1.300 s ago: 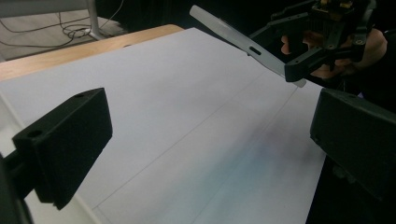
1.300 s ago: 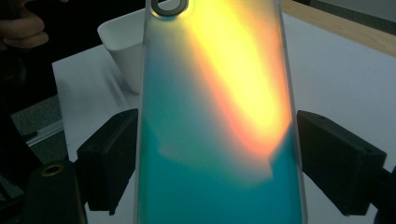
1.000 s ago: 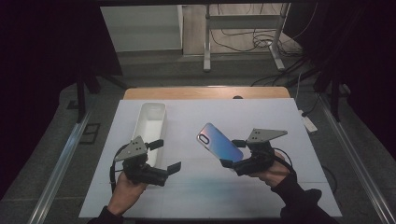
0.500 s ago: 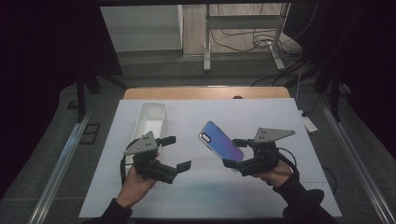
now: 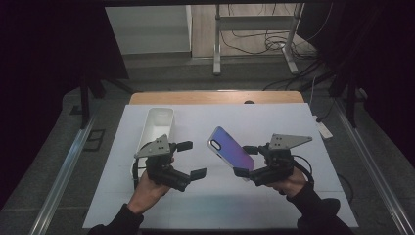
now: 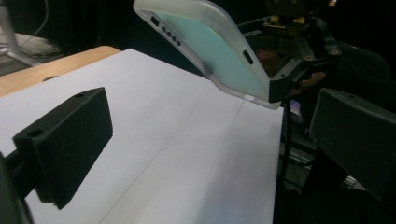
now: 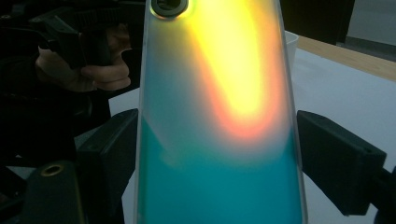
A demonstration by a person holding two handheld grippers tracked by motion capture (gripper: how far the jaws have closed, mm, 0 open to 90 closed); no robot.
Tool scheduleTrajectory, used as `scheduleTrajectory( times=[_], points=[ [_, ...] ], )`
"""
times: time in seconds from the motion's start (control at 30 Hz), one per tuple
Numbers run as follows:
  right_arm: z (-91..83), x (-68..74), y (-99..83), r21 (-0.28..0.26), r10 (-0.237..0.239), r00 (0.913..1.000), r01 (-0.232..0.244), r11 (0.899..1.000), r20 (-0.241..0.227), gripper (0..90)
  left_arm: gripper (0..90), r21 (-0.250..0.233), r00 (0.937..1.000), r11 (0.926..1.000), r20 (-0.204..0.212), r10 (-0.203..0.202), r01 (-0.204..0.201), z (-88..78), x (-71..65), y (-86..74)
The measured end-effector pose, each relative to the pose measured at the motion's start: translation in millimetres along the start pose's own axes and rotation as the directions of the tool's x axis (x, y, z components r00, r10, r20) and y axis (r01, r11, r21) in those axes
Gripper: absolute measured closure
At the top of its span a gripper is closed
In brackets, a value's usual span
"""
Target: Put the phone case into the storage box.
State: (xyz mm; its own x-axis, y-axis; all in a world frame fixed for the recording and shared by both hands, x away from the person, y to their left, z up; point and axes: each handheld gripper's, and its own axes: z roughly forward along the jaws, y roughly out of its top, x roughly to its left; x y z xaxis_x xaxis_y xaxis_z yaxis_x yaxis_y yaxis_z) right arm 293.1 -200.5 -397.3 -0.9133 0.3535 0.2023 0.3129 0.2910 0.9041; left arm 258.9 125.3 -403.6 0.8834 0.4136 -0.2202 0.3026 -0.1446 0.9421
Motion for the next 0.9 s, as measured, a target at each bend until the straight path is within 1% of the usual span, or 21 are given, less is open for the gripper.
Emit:
scheduleTrajectory(
  times=[0.03, 0.13, 0.23, 0.37, 0.53, 0.73, 0.77, 0.83, 0.87, 0.9],
  points=[
    [0.0, 0.0, 0.0, 0.0, 0.0, 1.0, 0.0, 1.0, 0.0, 16.8, 0.0, 0.0, 1.0, 1.0, 0.0, 0.0, 0.0, 0.0, 0.0, 0.0],
    [-0.3, -0.1, 0.4, -0.007, 0.006, 0.9999, -0.006, 1.0, -0.013, 16.8, 0.0, -0.001, 0.9994, 1.0, 0.036, 0.002, -0.002, 4.6, -0.4, 1.9],
    [-0.5, 0.4, 0.6, -0.009, 0.007, 0.9997, -0.007, 1.0, -0.022, 16.8, 0.0, 0.0, 0.9984, 1.0, 0.057, 0.008, -0.008, 7.5, -1.0, 3.6],
    [-0.3, 0.9, 0.9, -0.013, 0.007, 0.9994, -0.008, 1.0, -0.035, 16.8, 0.0, 0.009, 0.9955, 0.9998, 0.093, 0.017, -0.018, 12.2, -2.0, 6.4],
    [-0.2, 1.7, 1.1, -0.017, 0.004, 0.999, -0.005, 1.0, -0.044, 16.8, 0.0, 0.017, 0.9939, 0.9996, 0.109, 0.019, -0.021, 17.0, -2.4, 7.8],
    [0.4, 2.4, 0.9, -0.021, 0.003, 0.9984, -0.005, 1.0, -0.056, 16.8, 1.7, 0.023, 0.9896, 0.9995, 0.142, 0.019, -0.022, 22.5, -1.9, 8.7],
    [0.5, 2.5, 0.9, -0.021, 0.003, 0.9985, -0.004, 1.0, -0.055, 16.8, 3.2, 0.027, 0.9896, 0.9993, 0.142, 0.023, -0.027, 23.0, -2.1, 9.0],
    [0.7, 2.5, 0.8, -0.022, 0.0, 0.9984, -0.001, 1.0, -0.056, 16.8, 8.9, 0.033, 0.9893, 0.9986, 0.141, 0.038, -0.043, 23.0, -3.0, 9.4],
    [0.6, 2.5, 0.7, -0.024, 0.0, 0.9983, -0.002, 1.0, -0.058, 16.8, 12.4, 0.035, 0.9894, 0.998, 0.137, 0.046, -0.051, 22.5, -3.6, 9.7],
    [0.6, 2.6, 0.7, -0.024, -0.001, 0.9983, -0.001, 1.0, -0.059, 16.8, 17.0, 0.035, 0.9882, 0.9978, 0.145, 0.05, -0.055, 22.0, -3.8, 9.9]
  ],
)
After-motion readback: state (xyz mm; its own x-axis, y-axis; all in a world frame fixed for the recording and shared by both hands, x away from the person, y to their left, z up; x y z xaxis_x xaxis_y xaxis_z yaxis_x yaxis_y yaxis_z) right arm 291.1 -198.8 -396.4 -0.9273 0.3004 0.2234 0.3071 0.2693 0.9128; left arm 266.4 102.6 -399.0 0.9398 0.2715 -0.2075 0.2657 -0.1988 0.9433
